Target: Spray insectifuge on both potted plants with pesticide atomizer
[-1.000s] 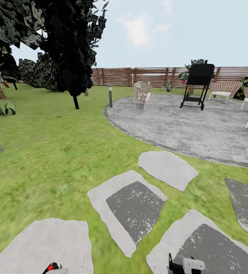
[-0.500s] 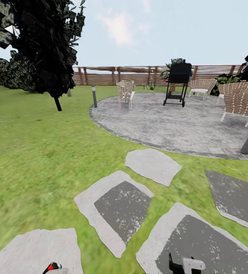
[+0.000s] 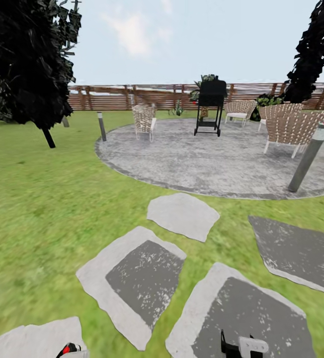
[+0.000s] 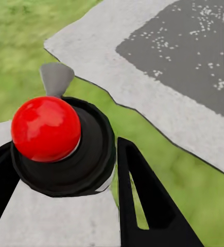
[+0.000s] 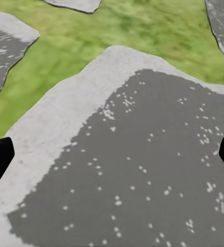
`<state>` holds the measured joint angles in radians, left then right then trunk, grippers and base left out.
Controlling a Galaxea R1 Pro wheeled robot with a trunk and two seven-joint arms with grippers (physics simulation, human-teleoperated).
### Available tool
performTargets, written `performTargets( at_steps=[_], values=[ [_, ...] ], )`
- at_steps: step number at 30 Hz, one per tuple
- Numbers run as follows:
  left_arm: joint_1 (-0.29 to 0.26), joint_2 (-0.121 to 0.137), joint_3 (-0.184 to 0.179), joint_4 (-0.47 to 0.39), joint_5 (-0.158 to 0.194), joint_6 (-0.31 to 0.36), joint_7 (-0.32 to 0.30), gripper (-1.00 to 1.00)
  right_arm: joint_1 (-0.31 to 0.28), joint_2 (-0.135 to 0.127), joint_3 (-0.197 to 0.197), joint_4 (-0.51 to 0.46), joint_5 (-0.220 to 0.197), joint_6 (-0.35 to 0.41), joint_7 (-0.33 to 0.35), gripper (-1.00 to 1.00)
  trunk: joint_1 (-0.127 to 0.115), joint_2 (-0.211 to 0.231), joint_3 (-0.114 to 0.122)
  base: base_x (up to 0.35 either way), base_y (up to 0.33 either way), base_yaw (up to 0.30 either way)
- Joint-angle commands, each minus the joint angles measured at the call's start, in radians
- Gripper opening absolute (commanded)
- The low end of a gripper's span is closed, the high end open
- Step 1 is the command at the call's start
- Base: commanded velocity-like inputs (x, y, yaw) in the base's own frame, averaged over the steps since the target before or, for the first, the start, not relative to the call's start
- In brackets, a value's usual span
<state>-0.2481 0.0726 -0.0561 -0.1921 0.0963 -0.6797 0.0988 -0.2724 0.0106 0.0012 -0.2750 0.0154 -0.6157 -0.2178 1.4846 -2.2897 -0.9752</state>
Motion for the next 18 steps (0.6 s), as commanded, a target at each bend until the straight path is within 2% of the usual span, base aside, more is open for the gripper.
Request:
performTargets(
  at_steps=[1,18],
  values=[
    [0.0,0.001,-0.007,0.0,0.01,-0.003,0.001,-1.0,-0.001,0.0,0.0,0.001,0.002,-0.002,-0.004,1.0,0.0,0.0,-0.001,0.335,0.0,-0.053],
    [0.0,0.0,-0.007,0.0,0.009,-0.003,0.001,-1.0,-0.001,-0.001,0.0,0.002,0.003,-0.002,-0.003,1.0,0.0,0.0,-0.001,0.339,0.0,-0.005]
  ],
)
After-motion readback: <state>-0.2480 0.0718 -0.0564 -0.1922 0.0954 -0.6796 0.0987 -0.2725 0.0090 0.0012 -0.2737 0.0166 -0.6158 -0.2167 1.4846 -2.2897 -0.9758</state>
